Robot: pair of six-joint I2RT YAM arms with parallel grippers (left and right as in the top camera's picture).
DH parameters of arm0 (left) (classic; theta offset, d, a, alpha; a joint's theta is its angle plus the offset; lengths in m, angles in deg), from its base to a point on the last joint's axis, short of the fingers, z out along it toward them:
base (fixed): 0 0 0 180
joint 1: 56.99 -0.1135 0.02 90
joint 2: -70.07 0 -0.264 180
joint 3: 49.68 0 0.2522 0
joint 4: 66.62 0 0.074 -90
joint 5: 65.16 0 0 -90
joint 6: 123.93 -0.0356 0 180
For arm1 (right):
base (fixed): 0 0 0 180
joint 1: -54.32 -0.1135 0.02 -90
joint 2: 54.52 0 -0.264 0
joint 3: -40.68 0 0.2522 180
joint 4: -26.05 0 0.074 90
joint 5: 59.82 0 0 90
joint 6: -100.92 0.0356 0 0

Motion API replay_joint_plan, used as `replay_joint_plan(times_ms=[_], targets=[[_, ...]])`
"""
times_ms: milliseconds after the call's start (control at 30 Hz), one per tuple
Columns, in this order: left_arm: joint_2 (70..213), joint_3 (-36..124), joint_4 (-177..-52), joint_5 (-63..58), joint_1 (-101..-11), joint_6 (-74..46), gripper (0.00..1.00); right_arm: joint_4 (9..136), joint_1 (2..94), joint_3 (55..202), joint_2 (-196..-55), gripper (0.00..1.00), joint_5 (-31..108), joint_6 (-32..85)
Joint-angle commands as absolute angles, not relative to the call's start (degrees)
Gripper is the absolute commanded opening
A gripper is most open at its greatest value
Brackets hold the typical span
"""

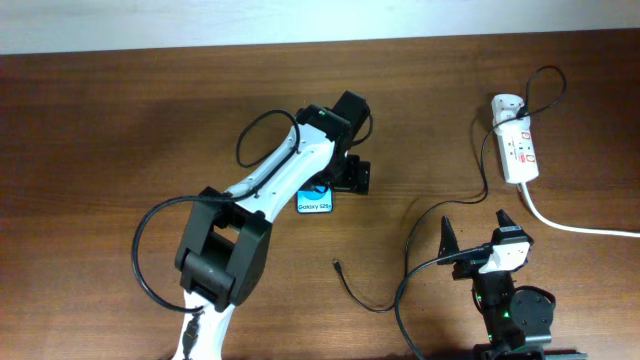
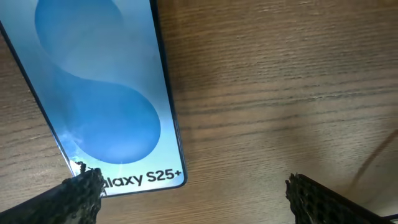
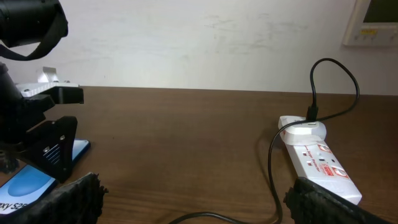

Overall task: Plug charger to phone and switch on socket
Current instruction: 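Lower the left gripper and close it on the phone's top edge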

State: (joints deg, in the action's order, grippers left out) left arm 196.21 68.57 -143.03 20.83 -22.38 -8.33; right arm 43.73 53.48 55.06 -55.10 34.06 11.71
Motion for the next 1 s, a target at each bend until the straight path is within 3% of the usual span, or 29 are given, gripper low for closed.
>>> replay_joint_plan(times_ms=[0,533,667,967], targets=[[196.7,69.1,-142.5,21.7,-22.0,-7.8,0.99,44.1,53.1,54.8,-54.7,0.98,34.0,11.3],[196.7,69.1,-141.5,21.7,-22.0,-7.8,0.99,44.1,53.1,54.8,-54.7,0.98,34.0,11.3],[196.7,69.1,-141.5,27.8,-22.9,-7.6,0.99,44.1,53.1,54.8,-54.7,0.99,34.0,11.3],[196.7,69.1,-138.9,30.4,-27.3,0.8,0.99,44.1,53.1,54.8,-54.7,0.98,34.0,11.3]])
